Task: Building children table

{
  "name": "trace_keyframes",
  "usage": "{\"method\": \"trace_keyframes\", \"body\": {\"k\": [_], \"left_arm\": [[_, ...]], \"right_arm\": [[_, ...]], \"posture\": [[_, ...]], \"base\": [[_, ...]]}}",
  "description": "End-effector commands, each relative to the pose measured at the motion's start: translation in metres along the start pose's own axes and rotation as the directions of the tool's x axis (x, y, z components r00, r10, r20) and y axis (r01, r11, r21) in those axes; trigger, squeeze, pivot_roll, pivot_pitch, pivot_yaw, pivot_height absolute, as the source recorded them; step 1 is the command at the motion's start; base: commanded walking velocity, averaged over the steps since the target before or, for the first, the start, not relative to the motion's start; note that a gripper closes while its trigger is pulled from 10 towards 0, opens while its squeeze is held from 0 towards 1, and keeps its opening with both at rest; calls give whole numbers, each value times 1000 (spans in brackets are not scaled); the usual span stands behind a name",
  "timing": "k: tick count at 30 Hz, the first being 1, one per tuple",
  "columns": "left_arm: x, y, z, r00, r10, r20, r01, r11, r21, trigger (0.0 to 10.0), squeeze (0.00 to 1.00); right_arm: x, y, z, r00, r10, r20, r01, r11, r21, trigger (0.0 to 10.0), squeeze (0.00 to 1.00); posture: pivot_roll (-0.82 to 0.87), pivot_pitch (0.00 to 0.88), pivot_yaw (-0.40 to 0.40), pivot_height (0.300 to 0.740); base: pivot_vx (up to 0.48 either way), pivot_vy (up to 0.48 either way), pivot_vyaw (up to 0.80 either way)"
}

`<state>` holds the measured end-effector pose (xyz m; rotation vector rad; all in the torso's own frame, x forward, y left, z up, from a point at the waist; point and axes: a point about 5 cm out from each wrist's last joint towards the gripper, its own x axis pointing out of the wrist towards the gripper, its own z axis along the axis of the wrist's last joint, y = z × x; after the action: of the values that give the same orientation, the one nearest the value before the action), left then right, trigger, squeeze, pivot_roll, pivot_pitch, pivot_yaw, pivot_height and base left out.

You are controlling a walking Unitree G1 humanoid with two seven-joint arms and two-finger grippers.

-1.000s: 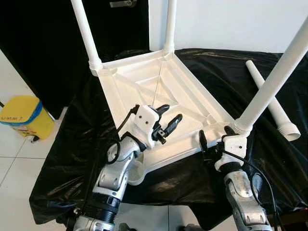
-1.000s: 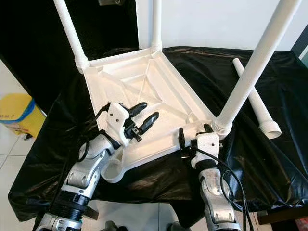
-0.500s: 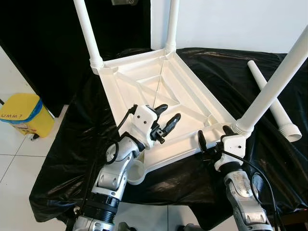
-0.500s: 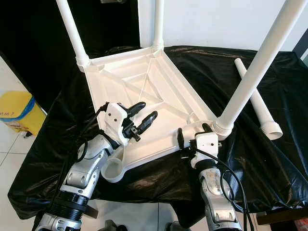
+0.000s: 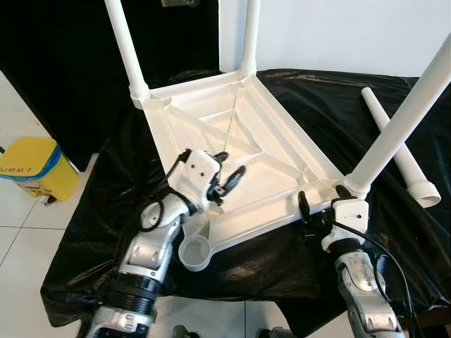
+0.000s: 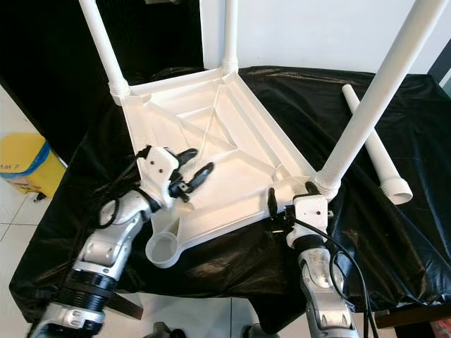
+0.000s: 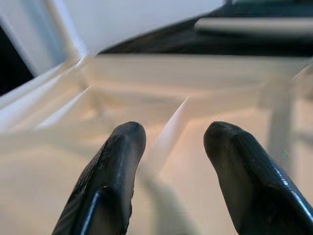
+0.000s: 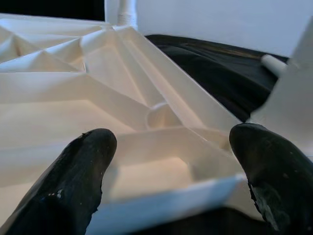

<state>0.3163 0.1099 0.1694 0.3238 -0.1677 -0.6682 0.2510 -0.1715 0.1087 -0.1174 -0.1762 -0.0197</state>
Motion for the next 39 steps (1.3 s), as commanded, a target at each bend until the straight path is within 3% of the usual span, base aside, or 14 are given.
{"method": "trace_keyframes", "body": {"k": [1,5,12,17,21,28,32,39], "left_arm": [[-3,9,-10,985,154,-76,-153,988,19,10000,0],[-10,15,-22,969,188,-159,-183,982,50,10000,0],[-15,20,-25,956,213,-200,-199,976,87,10000,0],[-28,36,-31,930,267,-254,-241,962,131,10000,0],[-31,41,-31,928,261,-267,-231,963,141,10000,0],[-31,45,-22,936,254,-242,-243,967,73,10000,0],[-34,48,-18,934,268,-234,-258,963,74,10000,0],[-39,43,-21,937,219,-273,-197,975,106,10000,0]], "right_arm": [[-5,-2,-2,999,-32,-20,32,999,-4,10000,0],[-14,-6,-2,997,-69,-26,69,998,-6,10000,0],[-26,-13,-3,993,-111,-34,110,994,-28,10000,0],[-38,-13,-6,987,-147,-63,145,989,-36,10000,0],[-40,-10,-8,986,-152,-73,150,988,-28,10000,0],[-40,-7,-10,986,-141,-86,140,990,-23,10000,0],[-35,-11,-9,987,-139,-82,137,990,-29,10000,0],[-32,-11,-9,987,-135,-84,133,991,-32,10000,0]], "posture": [[-189,121,12,740],[-187,125,14,740],[-188,127,15,740],[-184,132,33,740],[-166,140,54,740],[-149,140,31,740],[-143,136,23,740],[-140,131,20,740]], "base": [[0,0,0],[0,0,0],[0,0,0],[0,0,0],[0,0,0],[0,0,0],[0,0,0],[0,0,0]]}}
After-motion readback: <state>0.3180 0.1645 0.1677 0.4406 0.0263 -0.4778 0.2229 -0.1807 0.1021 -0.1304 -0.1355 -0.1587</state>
